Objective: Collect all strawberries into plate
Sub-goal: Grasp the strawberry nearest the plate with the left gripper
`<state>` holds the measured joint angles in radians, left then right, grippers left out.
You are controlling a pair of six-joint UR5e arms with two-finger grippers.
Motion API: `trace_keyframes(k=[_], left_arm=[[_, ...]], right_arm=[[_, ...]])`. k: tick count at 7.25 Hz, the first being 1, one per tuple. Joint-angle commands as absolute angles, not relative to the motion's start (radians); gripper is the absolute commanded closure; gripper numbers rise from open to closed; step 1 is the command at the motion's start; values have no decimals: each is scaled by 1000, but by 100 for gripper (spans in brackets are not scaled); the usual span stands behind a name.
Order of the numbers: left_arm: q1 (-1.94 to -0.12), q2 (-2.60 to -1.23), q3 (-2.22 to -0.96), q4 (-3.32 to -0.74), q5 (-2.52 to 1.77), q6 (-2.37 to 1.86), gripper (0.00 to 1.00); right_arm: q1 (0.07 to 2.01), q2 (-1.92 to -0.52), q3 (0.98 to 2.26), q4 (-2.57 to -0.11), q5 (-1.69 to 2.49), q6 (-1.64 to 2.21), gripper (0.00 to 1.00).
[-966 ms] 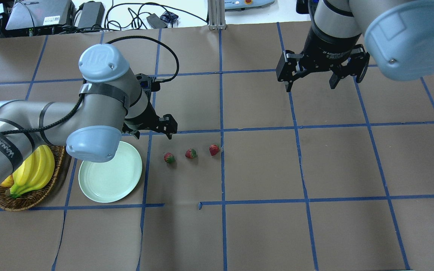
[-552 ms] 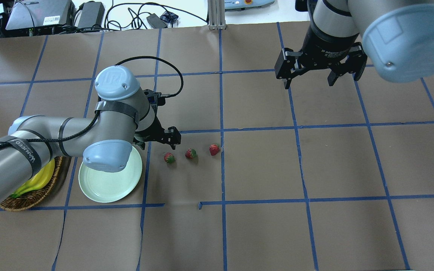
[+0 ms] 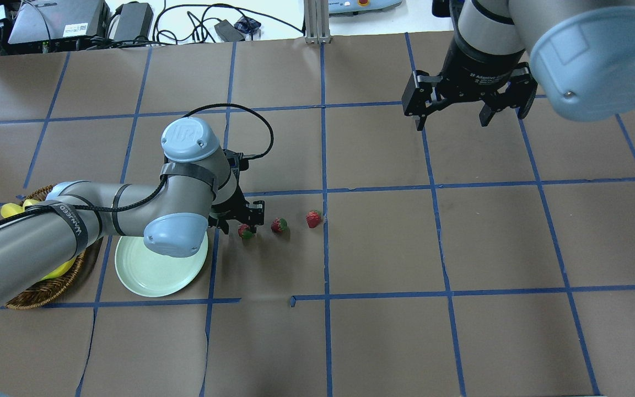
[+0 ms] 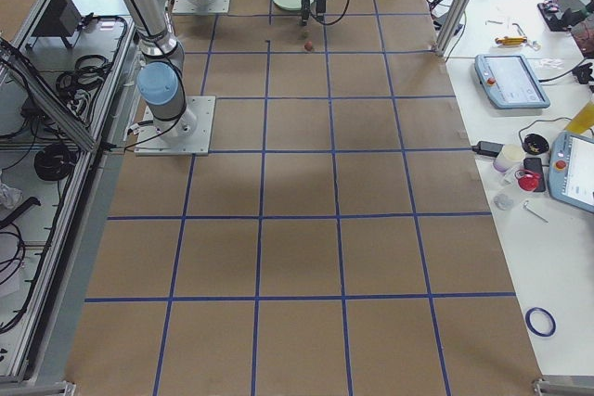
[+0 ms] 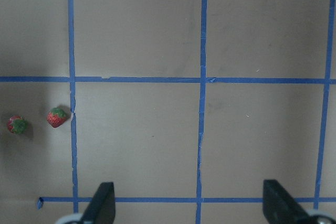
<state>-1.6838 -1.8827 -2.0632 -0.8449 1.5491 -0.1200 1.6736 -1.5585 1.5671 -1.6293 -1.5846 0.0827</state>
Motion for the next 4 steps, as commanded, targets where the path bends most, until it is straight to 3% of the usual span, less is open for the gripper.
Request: trace_keyframes(k=[1,3,4], left_arm=[[-1698,-1887,-2062,-845,1554,-120,100],[-1701,-1866,-2004,-895,1656,-98,100],[-1703,-1827,-1935,-1093,1693,-59,100]], right_arm=[[1674,-1559,1568,-1631,-1585,83,0],[1674,-1559,1568,-1631,-1583,86,0],[1675,-1559,1568,-1631,-1583,87,0]])
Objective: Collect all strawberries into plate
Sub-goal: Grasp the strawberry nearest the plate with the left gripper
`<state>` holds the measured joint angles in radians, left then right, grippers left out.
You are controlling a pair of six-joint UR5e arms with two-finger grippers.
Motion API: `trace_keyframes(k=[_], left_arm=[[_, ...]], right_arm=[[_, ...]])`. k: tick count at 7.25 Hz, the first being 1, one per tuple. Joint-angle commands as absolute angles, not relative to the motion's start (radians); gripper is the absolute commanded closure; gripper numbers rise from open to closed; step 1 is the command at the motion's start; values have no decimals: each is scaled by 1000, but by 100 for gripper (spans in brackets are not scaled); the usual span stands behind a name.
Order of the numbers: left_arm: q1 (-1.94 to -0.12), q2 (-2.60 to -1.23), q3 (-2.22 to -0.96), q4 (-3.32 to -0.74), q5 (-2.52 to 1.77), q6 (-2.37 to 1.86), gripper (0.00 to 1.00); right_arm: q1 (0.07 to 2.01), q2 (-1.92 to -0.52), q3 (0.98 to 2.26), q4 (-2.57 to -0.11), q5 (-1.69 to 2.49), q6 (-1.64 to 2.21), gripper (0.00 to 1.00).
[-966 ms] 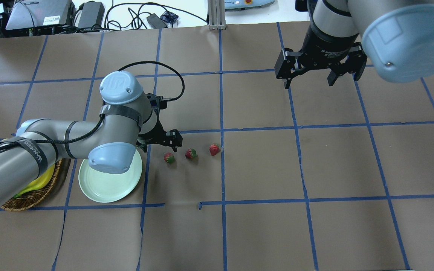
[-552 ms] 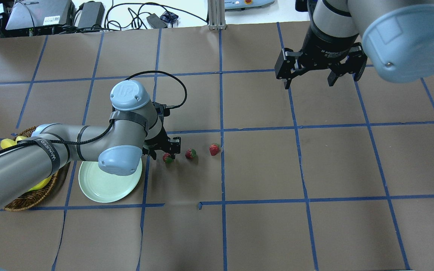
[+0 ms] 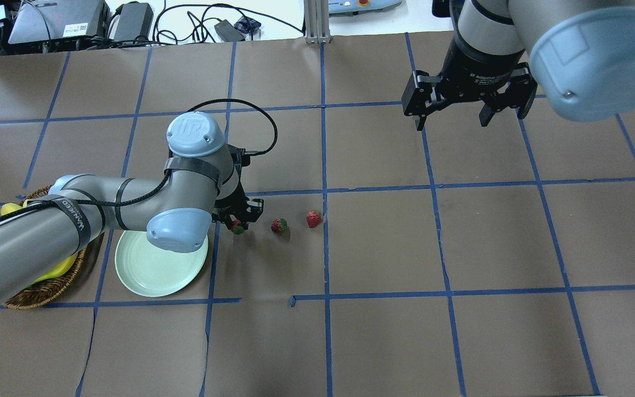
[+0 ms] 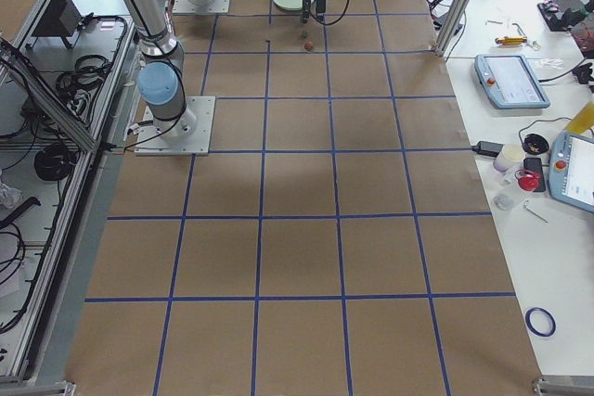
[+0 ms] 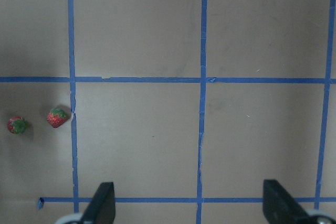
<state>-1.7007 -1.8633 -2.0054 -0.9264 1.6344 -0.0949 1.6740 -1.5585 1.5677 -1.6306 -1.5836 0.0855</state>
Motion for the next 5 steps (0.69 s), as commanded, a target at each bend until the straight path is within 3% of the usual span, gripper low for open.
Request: trace_keyframes(k=[1,4,5], left_arm=[[-1689,-1798,-1906,-1221,1739,-14,100],[-1674,-1802,-2042,-1198,1853,6,98],[-1674,-1815,-2042,-1197,1853,6,89]], right_arm=[[1675,-1559,1568,-1631,-1583,87,0],[1675,-1559,1566,-1626,-1583,89,0],[1675,-1559,1566,-1626,-1583,89,0]])
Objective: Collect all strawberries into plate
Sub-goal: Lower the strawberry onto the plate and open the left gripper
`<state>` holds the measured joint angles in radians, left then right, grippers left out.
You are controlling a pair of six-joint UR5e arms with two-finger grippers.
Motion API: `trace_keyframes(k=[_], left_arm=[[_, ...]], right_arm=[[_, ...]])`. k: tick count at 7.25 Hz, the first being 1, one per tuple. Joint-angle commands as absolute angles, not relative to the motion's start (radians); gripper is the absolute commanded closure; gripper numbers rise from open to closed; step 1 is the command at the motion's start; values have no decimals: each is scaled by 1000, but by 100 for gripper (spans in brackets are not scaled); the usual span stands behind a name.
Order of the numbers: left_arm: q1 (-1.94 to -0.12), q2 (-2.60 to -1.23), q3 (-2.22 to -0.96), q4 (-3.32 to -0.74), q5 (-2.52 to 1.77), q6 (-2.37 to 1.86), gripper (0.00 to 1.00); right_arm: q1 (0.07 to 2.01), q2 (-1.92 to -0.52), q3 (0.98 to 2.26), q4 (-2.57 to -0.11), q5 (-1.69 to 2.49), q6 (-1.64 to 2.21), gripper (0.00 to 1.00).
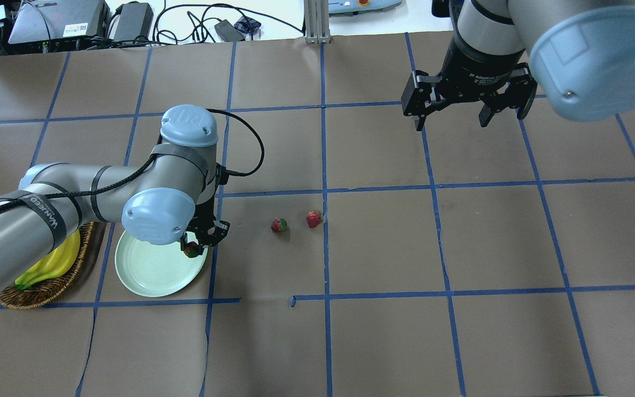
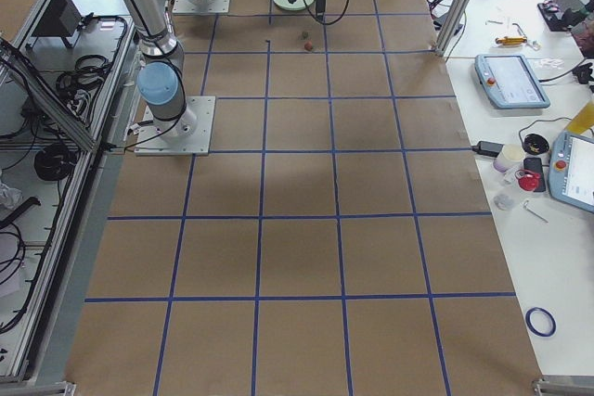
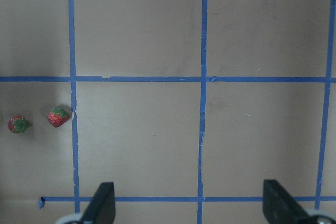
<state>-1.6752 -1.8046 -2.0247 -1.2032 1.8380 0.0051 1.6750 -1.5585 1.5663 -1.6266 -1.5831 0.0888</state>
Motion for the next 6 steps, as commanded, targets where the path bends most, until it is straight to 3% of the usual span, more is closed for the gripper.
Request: trace_keyframes(k=[1,2,6], left_arm=[[-1674,-1815,-2036,-1197,1848,9,33],[-1674,-1803,-2023,-1197,1836,18,0],[-1701,-1850,-1885,-1105,1540,-155,0]], right_arm=[[1675,-1559,1566,-1626,-1583,89,0],[1675,-1559,1566,-1625,-1583,89,0],[1675,-1559,1568,-1624,-1583,89,0]])
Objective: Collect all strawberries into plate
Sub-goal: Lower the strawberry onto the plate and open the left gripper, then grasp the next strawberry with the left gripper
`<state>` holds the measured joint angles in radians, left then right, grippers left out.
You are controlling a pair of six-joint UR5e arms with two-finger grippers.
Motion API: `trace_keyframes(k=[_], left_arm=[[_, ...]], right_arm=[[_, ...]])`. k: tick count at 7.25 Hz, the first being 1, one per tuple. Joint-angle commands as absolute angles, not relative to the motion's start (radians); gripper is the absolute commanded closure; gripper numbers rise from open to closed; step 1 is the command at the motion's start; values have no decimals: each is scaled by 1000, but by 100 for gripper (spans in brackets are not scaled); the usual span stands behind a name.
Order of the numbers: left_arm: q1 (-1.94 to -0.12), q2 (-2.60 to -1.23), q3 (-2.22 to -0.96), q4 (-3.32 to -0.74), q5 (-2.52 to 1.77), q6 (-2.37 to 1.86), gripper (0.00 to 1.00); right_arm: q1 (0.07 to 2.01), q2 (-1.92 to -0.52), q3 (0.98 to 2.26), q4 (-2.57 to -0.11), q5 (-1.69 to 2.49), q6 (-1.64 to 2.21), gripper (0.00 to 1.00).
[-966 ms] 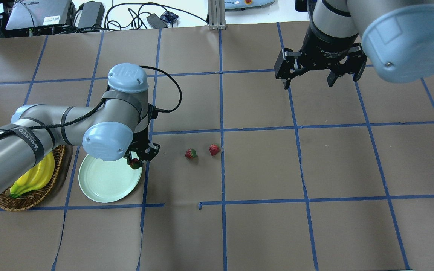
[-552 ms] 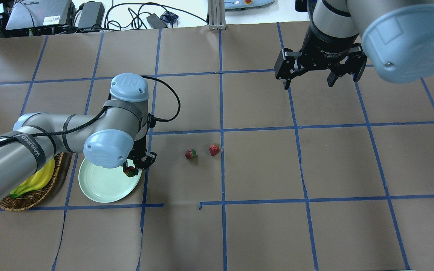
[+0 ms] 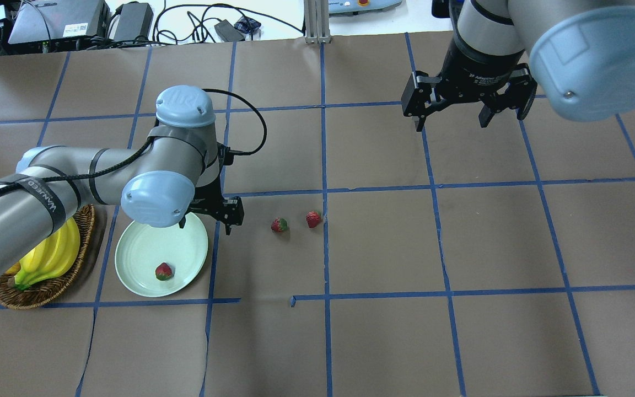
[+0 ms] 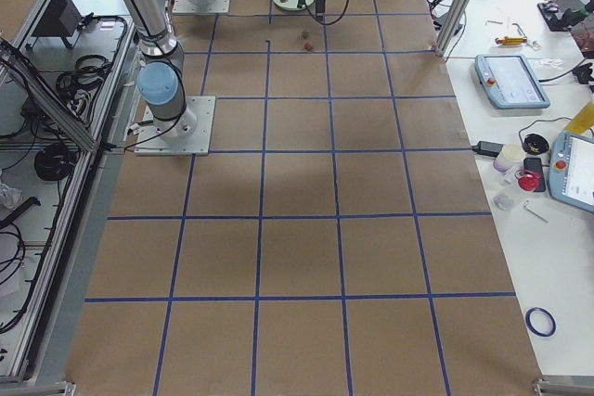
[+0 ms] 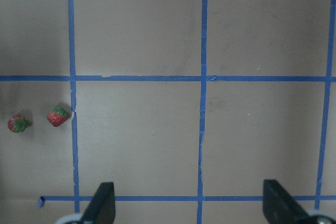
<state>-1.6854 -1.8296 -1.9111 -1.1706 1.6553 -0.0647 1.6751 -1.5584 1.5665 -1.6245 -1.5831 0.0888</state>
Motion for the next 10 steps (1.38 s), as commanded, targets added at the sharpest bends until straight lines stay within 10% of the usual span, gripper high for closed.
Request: trace_keyframes(k=[1,5,10], left_arm=[[-1751,-1865,-1887,-1059,1520,-210,0],[-1818,-1970,-1890,-917,1535,-324,14],[-1836,-1965,-1919,-919,1604,-316,95]], right_arm=[[1675,-1559,1568,-1623,-1583,89,0],[1675,-1559,1568,-1621,-1583,89,0],[1675,-1559,1566,-1620,-1583,89,0]])
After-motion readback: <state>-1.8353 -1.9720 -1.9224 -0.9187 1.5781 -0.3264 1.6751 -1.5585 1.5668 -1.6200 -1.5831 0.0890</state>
